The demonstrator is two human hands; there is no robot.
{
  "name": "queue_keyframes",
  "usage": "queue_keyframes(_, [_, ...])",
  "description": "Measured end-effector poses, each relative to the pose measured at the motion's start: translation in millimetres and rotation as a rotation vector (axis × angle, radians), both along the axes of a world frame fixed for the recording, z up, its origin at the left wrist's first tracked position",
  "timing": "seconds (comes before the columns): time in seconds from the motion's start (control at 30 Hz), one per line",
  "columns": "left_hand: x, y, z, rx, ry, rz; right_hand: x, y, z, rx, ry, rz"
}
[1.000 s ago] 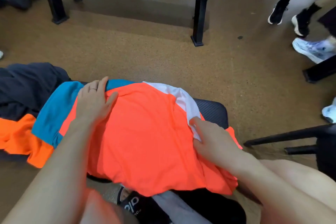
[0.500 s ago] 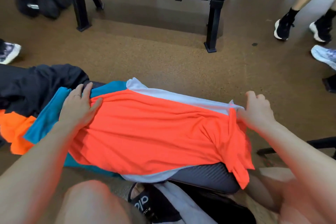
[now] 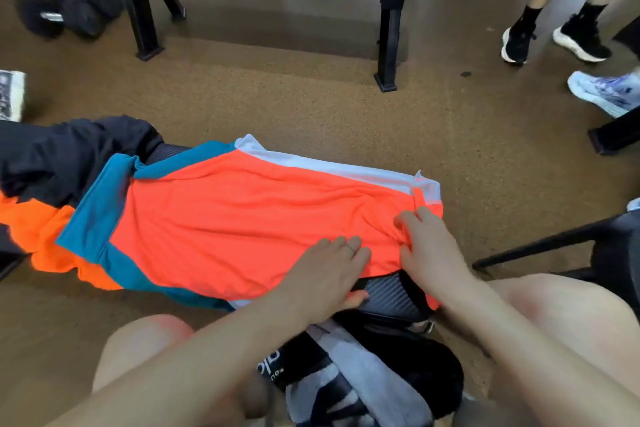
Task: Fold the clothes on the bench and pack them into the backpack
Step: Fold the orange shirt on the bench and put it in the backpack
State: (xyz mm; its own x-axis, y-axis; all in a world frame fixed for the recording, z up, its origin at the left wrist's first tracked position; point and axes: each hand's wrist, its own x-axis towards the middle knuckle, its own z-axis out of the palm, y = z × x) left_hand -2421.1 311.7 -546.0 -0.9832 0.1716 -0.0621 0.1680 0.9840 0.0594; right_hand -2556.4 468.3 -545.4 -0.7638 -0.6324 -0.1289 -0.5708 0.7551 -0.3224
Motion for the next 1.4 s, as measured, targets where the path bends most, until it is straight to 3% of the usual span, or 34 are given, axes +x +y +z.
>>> queue_keyframes(0.2, [6,27,-10,-0.031,-0.137,0.01,-37,1,41,-0.231,-0.198,-0.071])
queue_keyframes(0.47, [46,19,4,0.099,-0.124,0.029,-60,40,25,-0.026,0.097,-0.208])
queue_keyframes(0.57, [39,27,3,-0.011,-0.048,0.006,-26,46,21,-0.031,-0.074,-0.239])
queue_keyframes(0.7, [28,50,0,-0.146,-0.024,0.04,27,62,9,-0.239,-0.445,-0.481])
queue_keyframes(0.87, [24,60,-7,-0.075,0.025,0.024,68,78,-2,-0.415,-0.369,-0.529])
queue_keyframes(1.03, [28,56,-5,-0.012,0.034,0.007,56,88,-3,-0.555,-0.396,-0.572])
queue_keyframes(1.2, [28,50,4,-0.026,-0.021,-0.052,32,105,5,-0.38,-0.31,-0.512])
queue_keyframes(1.3, [31,47,15,-0.04,-0.003,-0.096,25,113,5,-0.329,-0.379,-0.617])
queue_keyframes(1.4, [34,45,20,-0.047,-0.089,-0.116,30,113,6,-0.59,-0.727,-0.851])
